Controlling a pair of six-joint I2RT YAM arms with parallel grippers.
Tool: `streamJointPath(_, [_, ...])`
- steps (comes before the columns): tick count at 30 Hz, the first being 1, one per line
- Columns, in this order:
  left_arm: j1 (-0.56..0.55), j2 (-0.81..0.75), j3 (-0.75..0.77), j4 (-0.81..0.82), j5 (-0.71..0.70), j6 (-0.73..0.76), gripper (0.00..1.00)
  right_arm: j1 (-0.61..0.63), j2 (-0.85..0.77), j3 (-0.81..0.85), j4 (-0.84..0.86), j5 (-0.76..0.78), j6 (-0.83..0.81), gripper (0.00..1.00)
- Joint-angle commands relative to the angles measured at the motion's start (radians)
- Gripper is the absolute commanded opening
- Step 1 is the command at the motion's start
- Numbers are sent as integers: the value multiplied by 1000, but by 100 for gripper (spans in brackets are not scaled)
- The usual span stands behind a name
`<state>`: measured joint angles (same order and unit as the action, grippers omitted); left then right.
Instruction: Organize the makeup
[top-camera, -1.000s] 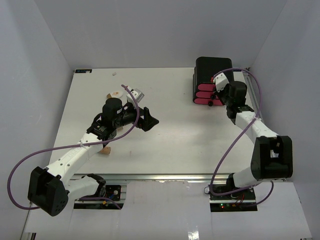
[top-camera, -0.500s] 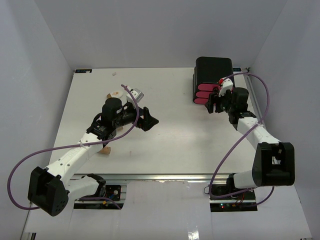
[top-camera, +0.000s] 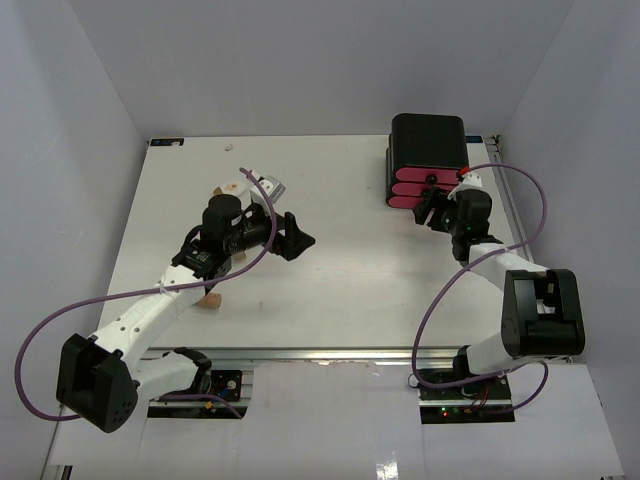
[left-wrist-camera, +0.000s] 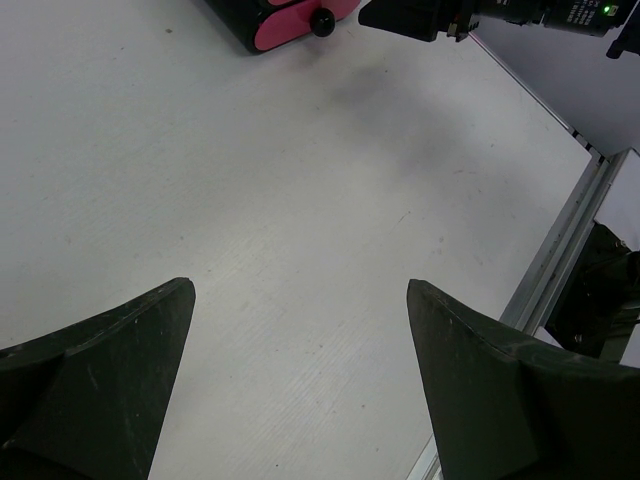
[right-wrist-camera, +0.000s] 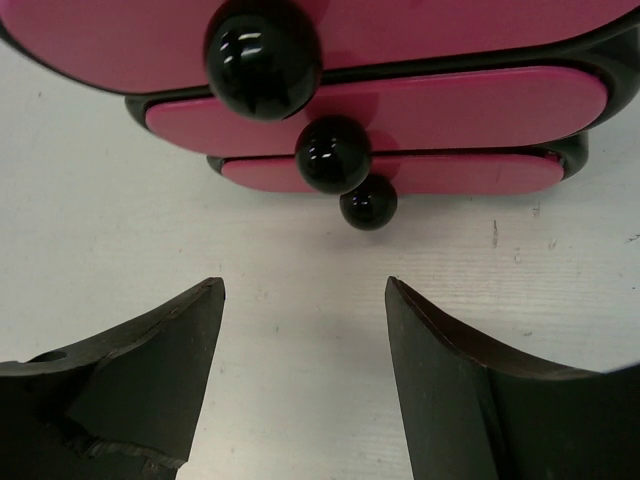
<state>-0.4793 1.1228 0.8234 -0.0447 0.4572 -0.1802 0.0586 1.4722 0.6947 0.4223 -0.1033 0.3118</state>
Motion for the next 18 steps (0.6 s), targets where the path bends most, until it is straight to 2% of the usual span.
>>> streamJointPath(1, [12, -1, -1, 8, 14, 8, 98, -5, 44, 7, 173, 100, 95, 71])
streamJointPath(10, [16, 5, 0, 10, 23, 5, 98, -6, 143, 74, 229, 150, 141, 68])
streamJointPath(18, [18, 8, -1, 9, 23, 7, 98, -6, 172, 92, 275, 161, 162, 60])
